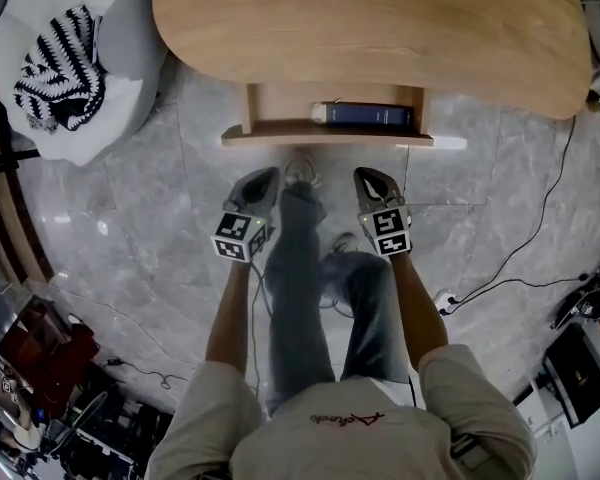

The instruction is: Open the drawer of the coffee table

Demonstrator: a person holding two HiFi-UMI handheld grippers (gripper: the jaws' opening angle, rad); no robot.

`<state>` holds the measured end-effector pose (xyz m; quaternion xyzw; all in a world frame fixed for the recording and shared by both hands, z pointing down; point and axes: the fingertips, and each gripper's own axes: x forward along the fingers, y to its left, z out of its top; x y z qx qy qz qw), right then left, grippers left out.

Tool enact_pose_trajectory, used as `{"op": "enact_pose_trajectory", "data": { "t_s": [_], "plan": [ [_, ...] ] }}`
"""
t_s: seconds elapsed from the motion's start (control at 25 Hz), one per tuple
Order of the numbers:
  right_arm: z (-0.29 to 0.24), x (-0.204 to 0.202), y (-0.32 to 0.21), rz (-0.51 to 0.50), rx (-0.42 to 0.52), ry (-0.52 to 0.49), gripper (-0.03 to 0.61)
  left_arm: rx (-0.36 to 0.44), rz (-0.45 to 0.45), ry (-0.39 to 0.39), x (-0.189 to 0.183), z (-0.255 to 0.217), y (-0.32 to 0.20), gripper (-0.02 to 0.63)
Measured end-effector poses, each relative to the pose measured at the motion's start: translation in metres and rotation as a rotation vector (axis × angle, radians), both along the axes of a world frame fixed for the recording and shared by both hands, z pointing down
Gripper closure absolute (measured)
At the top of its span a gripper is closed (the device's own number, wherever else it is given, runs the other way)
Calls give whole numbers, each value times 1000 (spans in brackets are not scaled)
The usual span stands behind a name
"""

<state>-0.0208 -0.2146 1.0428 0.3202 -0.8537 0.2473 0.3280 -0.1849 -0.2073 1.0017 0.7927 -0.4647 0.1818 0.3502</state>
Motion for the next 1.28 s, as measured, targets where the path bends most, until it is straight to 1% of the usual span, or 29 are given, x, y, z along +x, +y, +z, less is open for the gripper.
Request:
{"op": "enact_pose_trajectory", "data": {
  "t_s": [0.12, 0.28, 0.36, 0.48, 0.64, 0.88, 1.04, 1.16, 1.28],
  "plan": [
    [-46, 1, 17, -13, -5, 2, 574, 0, -4, -12, 2, -43, 13, 614],
    [-125, -3, 31, -24, 4, -6, 574, 9, -3, -35, 0, -118, 24, 614],
    [-171, -2, 29, -15, 16, -15, 574, 20, -2, -43, 1, -161, 24, 614],
    [-242, -1, 19, 7, 47, -23, 574, 64, 7, -39, 7, -234, 13, 614],
    [-340, 2, 6, 30, 80, -32, 574, 103, 13, -32, 13, -330, 2, 614],
    [-465, 1, -44, 70, 190, -81, 574, 243, 26, -41, 17, -463, -47, 614],
    [-537, -2, -49, 94, 260, -118, 574, 317, 24, -54, 15, -536, -48, 614],
    [-590, -13, -53, 101, 333, -156, 574, 382, 22, -68, 10, -581, -48, 614],
    [-643, -17, -49, 97, 409, -193, 574, 433, 16, -72, 15, -625, -42, 614]
  ]
}}
